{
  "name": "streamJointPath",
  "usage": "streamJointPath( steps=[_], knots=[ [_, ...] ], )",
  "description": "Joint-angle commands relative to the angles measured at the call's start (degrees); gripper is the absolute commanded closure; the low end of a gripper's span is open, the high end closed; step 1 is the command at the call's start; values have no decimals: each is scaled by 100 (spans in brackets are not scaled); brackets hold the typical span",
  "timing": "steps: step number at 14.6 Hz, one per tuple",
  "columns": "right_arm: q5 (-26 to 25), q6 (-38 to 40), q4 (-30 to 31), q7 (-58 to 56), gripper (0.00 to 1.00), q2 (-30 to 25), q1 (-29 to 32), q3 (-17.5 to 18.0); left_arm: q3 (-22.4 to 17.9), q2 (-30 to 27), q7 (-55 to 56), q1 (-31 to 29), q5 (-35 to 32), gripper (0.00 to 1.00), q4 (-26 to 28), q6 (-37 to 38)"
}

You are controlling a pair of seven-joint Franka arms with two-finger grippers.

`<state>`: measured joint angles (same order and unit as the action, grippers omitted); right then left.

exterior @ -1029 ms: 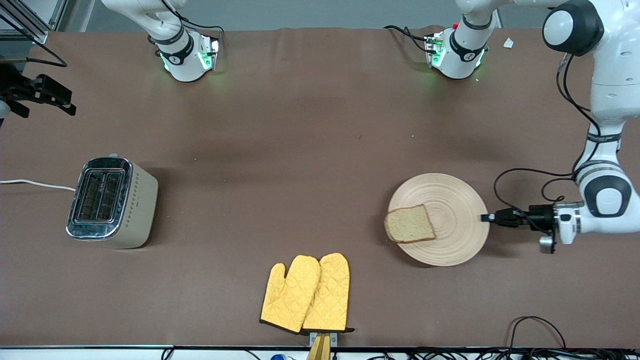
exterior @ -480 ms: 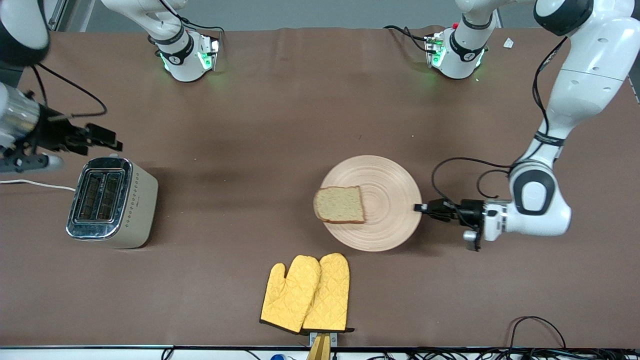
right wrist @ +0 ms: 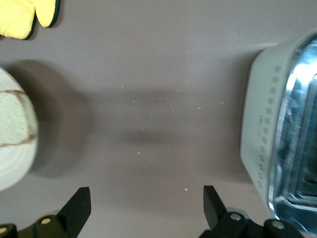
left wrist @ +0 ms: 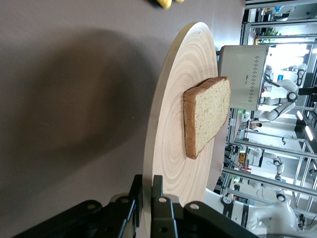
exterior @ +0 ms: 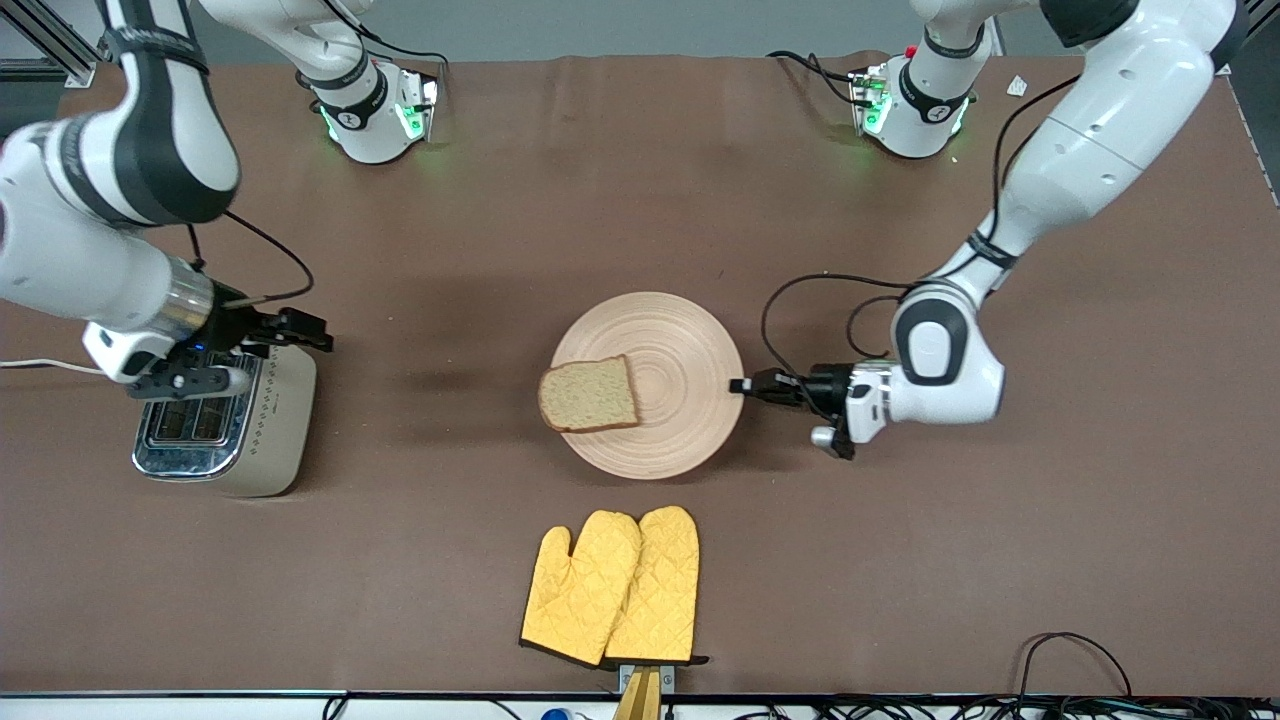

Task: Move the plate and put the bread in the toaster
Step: 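Push the plate further with the left gripper while the right gripper reaches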

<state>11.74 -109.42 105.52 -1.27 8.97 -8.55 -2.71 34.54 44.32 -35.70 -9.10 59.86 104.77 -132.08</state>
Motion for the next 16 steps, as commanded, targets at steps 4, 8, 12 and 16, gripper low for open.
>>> streamJointPath(
  steps=[4,8,12,16],
  knots=[
    [266,-1017,424,83,0,202,-515,-10,53,278,-620,522,596,100,-9,-459],
    [935,-2065,760,39,0,579,-840,-2,26,498,-1193,673,676,98,-106,-670],
    [1014,-2969,1127,83,0,852,-1402,-2,9,473,-1255,664,580,0,-220,-845],
    [1242,-3297,1392,127,0,1045,-1605,-2,-53,96,-809,279,571,0,-299,-1065]
  ],
)
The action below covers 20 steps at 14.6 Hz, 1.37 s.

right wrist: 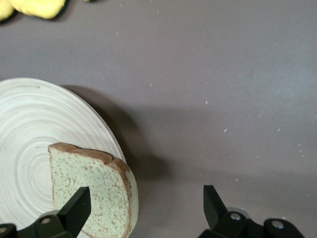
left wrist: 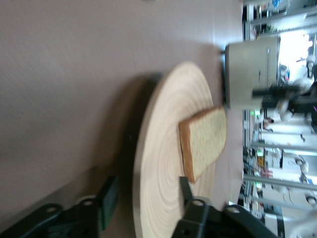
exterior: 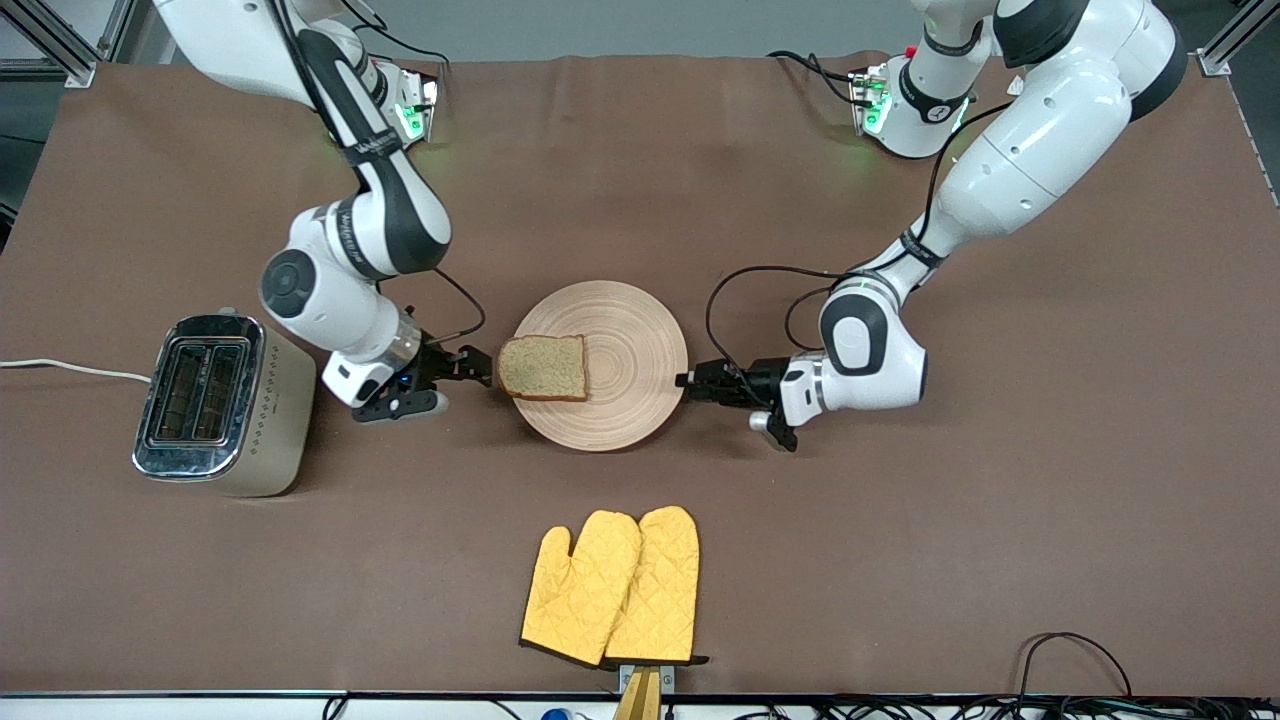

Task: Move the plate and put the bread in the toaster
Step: 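Grasp the bread slice with the right gripper while the left gripper withdraws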

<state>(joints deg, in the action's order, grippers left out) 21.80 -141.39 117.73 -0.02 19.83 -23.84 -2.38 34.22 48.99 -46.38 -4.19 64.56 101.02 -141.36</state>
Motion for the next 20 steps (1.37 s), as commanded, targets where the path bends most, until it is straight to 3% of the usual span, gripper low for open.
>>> streamJointPath(
  steps=[1,3,6,10,12,16,20],
  knots=[
    [237,-99,162,-7,0,12,-164,-35,-20,-538,514,-327,100,0,67,-146],
    [237,-108,171,2,2,230,-182,-35,-81,-793,936,-564,57,0,-38,-146],
    [263,-38,180,89,4,363,-244,-35,-310,-1197,1883,-723,-661,0,-267,-137],
    [272,428,75,678,12,355,-305,-35,-293,-1629,3756,-1110,-2620,0,-608,116],
    [307,437,74,688,13,355,-314,-26,-319,-1752,4451,-1128,-3367,0,-864,642],
    [781,830,-126,688,33,355,-288,-34,-442,-1752,5244,-1145,-5011,0,-996,1065],
    [817,1035,-251,688,43,355,-279,-43,-565,-1787,5271,-1409,-5155,0,-1549,2479]
  ],
)
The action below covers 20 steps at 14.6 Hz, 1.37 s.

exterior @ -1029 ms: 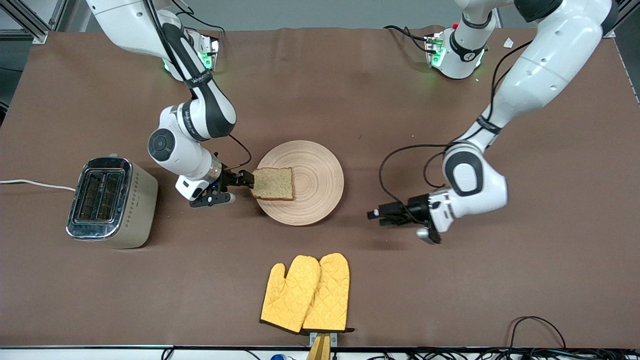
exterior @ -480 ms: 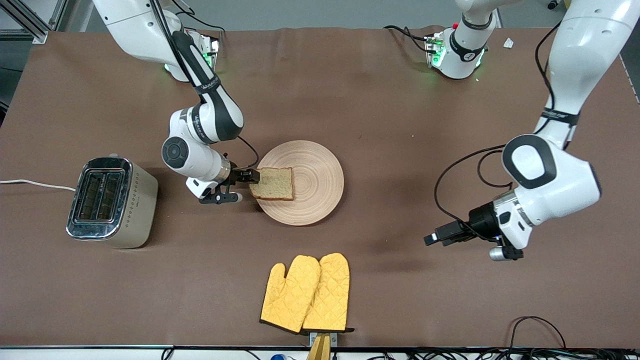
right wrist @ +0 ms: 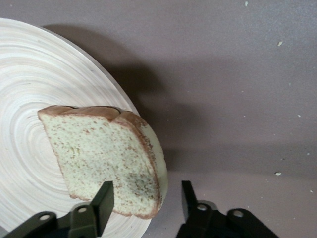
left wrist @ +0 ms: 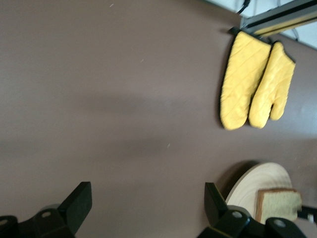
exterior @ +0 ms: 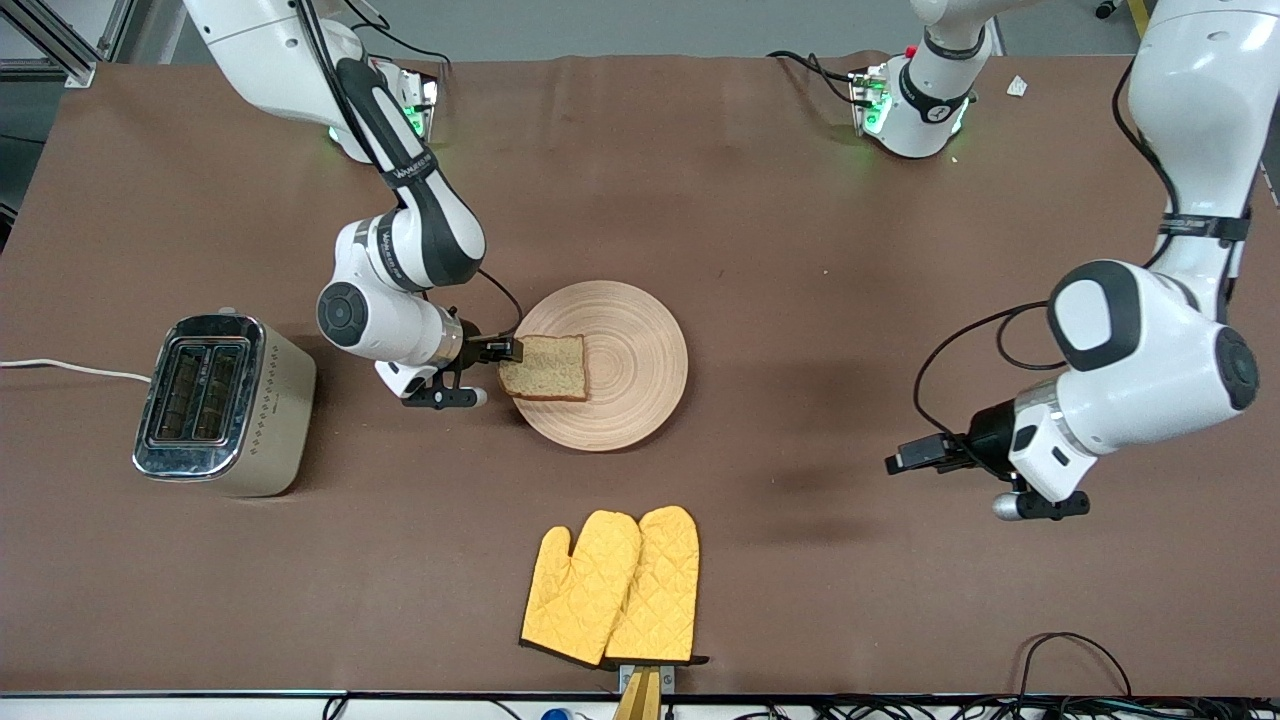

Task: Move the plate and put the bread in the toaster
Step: 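Grasp the bread slice with the right gripper while the left gripper withdraws, then lift the bread slice with the right gripper toward the toaster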

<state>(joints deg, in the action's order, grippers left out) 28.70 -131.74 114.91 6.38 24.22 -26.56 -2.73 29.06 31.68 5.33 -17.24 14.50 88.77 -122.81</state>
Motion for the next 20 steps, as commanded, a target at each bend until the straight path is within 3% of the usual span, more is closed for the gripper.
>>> streamJointPath(
  steps=[1,6,8,9,11,14,19,20],
  knots=[
    [127,52,31,39,45,-84,-33,-8,-50,-161,169,-130,-236,0,-377,844],
    [118,-88,49,21,45,-22,-59,-17,-67,-1363,688,-26,-1483,0,-343,2117],
    [109,-88,49,12,45,30,-42,-17,-530,-1926,619,368,-2036,0,-282,2436],
    [101,-114,49,12,45,48,-51,-17,-968,-2268,601,762,-2213,0,-194,2568],
    [92,-255,75,4,47,101,-68,-17,-1332,-2788,548,985,-2232,0,-88,2631],
    [92,-229,75,12,61,101,-51,-17,-1753,-3316,434,1248,-2232,0,-44,3007],
    [92,-185,75,12,97,101,-42,-17,-2430,-3590,-146,1766,-2014,0,-53,3509],
    [92,-98,67,21,100,101,-25,-17,-2510,-3590,-173,1785,-1769,0,-35,3579]
  ],
)
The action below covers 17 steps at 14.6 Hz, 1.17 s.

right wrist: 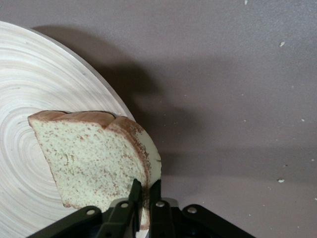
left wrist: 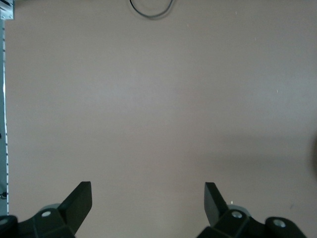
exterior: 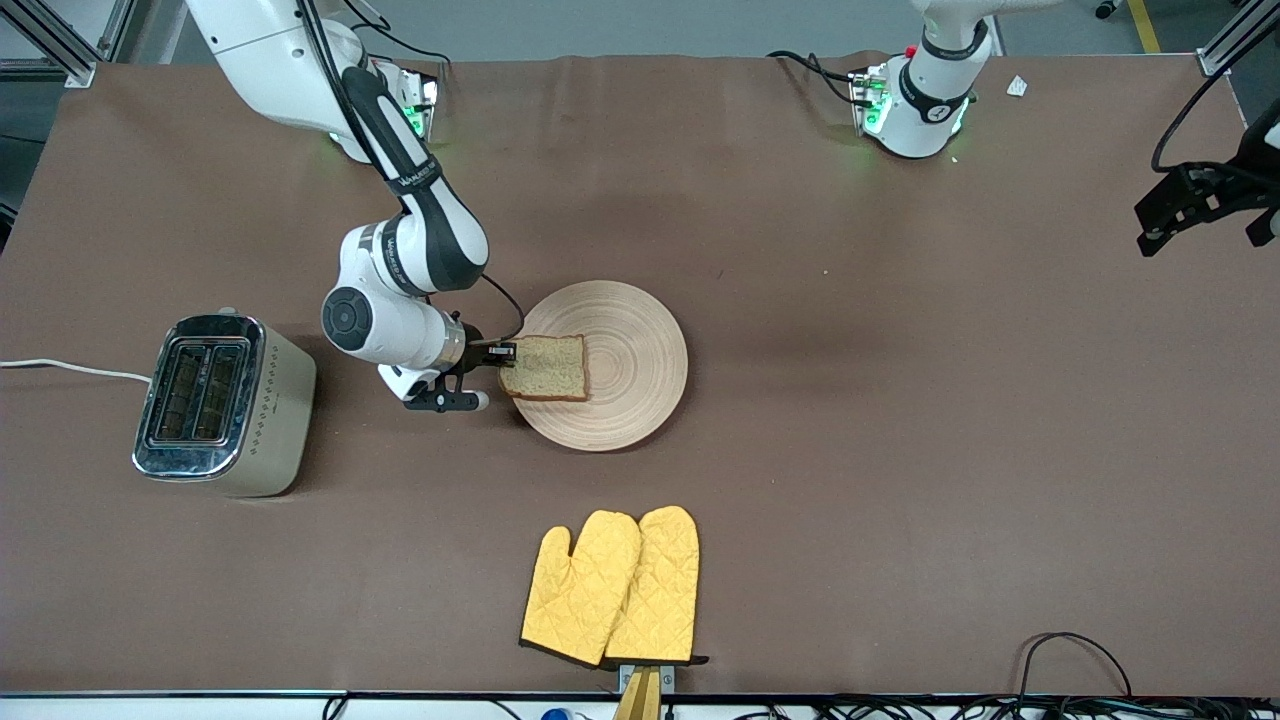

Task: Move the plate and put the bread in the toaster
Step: 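Lift the bread slice with the right gripper toward the toaster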

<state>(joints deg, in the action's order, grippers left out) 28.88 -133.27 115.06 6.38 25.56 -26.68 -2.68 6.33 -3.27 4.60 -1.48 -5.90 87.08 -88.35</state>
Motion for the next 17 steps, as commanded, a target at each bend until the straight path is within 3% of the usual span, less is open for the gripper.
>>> streamJointPath(
  steps=[1,3,8,9,11,13,15,17],
  knots=[
    [74,160,26,30,100,-42,22,-22,-246,-112,-117,192,386,0,134,221],
    [100,485,-210,213,100,-60,49,-40,-237,-112,-117,184,405,0,151,327],
    [-39,2609,-1658,1214,100,-174,287,-66,-185,-191,-143,175,607,0,292,406],
    [-519,3057,-1984,1504,100,-191,260,-92,-185,-165,-134,183,607,0,283,406],
    [-2019,3709,-2652,1901,100,-192,242,-49,-185,-86,-143,166,607,0,230,380],
    [-2893,4141,-3084,2104,100,-209,172,-75,-176,-95,-143,210,599,0,248,380],
    [-4121,4868,-3540,2105,100,-183,172,-75,-176,-77,-143,219,590,0,248,327],
    [-5072,5407,-3622,1991,100,-157,216,-66,-167,-77,-143,227,590,0,248,222]
  ],
)
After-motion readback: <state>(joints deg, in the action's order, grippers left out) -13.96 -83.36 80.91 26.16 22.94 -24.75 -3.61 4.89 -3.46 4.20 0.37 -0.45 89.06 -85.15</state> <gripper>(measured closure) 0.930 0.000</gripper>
